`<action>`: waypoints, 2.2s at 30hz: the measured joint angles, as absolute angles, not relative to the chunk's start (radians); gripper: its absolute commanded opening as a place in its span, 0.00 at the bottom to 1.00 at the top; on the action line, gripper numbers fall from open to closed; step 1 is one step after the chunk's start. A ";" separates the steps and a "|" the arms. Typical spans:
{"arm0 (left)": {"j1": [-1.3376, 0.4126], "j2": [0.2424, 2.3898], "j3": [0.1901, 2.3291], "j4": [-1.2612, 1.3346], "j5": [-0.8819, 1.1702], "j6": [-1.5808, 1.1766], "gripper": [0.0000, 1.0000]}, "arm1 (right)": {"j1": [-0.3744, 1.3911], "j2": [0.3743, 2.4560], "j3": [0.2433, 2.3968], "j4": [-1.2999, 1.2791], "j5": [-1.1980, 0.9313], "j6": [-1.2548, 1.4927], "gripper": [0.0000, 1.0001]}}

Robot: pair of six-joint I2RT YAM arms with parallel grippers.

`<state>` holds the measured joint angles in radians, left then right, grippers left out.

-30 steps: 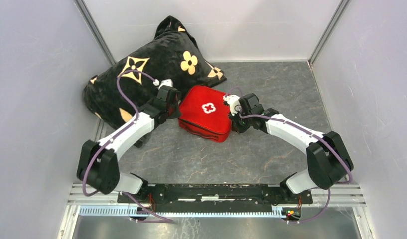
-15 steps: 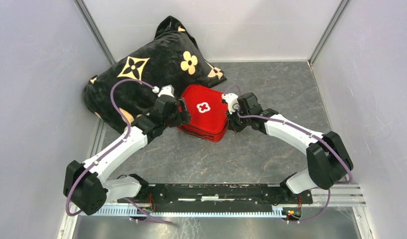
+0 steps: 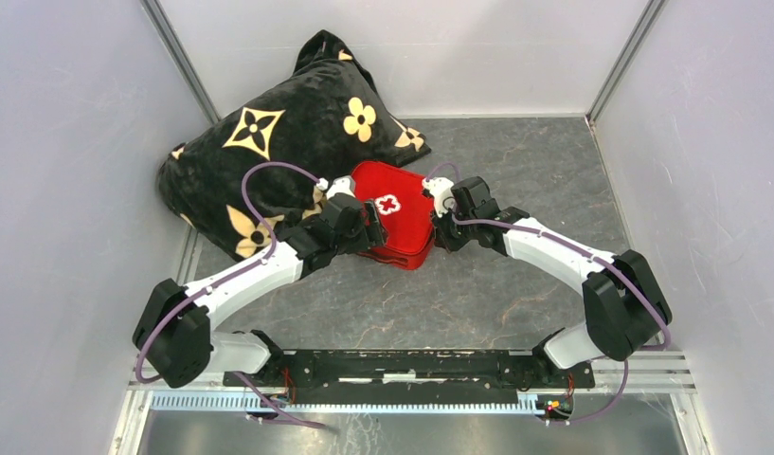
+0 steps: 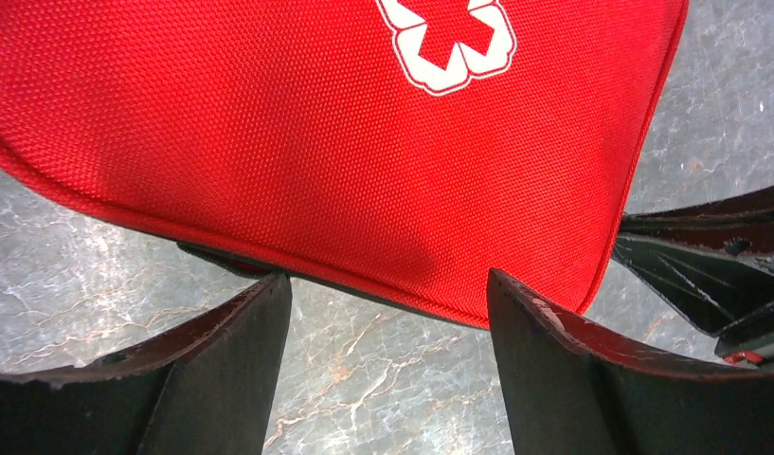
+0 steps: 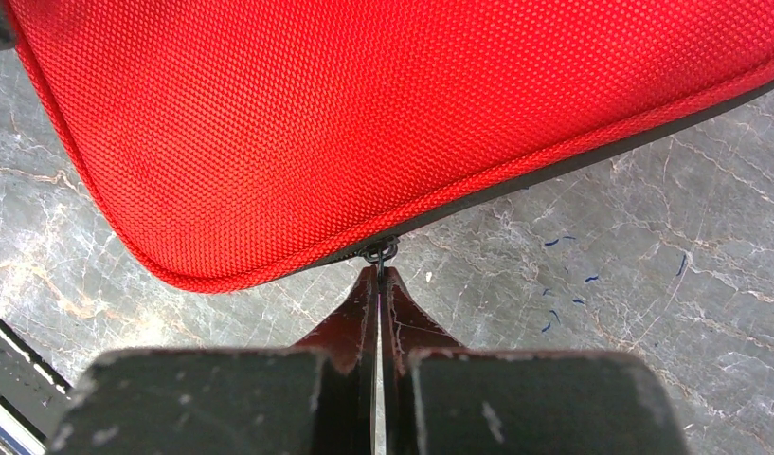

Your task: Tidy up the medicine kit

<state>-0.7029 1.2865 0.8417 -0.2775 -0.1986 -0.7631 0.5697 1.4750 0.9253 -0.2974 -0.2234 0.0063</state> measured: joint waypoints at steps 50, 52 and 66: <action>-0.640 1.501 0.872 -0.044 -0.203 -0.846 0.02 | 0.810 1.443 0.834 -0.203 -0.344 -0.026 0.00; -0.639 1.501 0.872 -0.044 -0.204 -0.846 0.02 | 0.826 1.452 0.846 -0.208 -0.330 -0.022 0.00; -0.641 1.434 0.876 -0.099 -0.196 -0.846 0.18 | 0.834 1.413 0.855 -0.336 0.005 -0.010 0.00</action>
<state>-0.6407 1.4338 0.8764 -0.0990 -0.1959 -0.8459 0.8337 1.4132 0.8555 -0.3355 0.0051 -0.0101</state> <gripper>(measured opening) 0.245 0.005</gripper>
